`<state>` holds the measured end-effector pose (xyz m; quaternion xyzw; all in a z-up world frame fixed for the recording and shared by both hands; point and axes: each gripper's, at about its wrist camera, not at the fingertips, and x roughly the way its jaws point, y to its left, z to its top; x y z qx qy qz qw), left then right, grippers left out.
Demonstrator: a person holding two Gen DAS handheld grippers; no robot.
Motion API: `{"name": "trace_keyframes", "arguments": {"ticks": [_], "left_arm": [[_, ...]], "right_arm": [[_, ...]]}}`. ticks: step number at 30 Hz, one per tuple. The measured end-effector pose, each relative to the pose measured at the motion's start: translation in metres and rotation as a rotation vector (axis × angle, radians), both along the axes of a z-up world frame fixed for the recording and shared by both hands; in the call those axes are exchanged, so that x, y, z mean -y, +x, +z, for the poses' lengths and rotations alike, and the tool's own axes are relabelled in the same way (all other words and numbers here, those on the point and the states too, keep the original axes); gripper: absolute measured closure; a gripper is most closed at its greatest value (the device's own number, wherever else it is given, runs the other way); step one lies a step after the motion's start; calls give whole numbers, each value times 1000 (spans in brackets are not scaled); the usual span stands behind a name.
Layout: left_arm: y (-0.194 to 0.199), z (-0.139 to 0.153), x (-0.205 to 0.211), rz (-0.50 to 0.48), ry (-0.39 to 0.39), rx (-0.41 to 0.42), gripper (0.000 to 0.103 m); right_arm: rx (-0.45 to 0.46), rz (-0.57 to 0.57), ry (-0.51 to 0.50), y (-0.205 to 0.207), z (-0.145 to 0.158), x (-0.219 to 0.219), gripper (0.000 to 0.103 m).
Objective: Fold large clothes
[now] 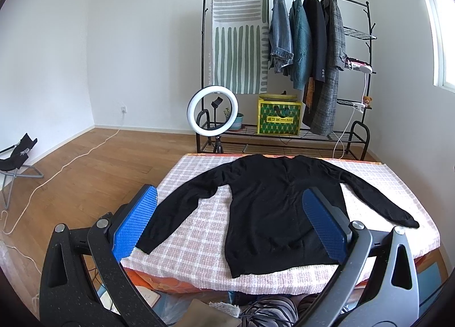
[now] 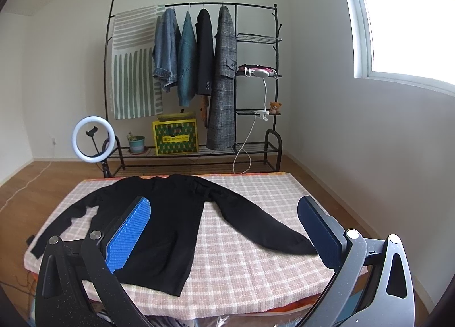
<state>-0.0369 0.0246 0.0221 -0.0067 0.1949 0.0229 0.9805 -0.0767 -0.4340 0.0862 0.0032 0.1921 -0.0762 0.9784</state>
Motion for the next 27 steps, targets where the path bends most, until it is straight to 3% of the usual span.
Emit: {"name": "trace_keyframes", "arguments": {"ticks": [12, 19, 27], "left_arm": [[-12, -10, -21, 52, 13, 0, 0], [-6, -25, -69, 145, 19, -32, 0], [21, -68, -159, 110, -154, -95, 0]], "right_arm": [[9, 26, 0, -7, -1, -9, 0], [6, 84, 5, 3, -4, -32, 0], [-27, 153, 54, 35, -10, -57, 0]]}}
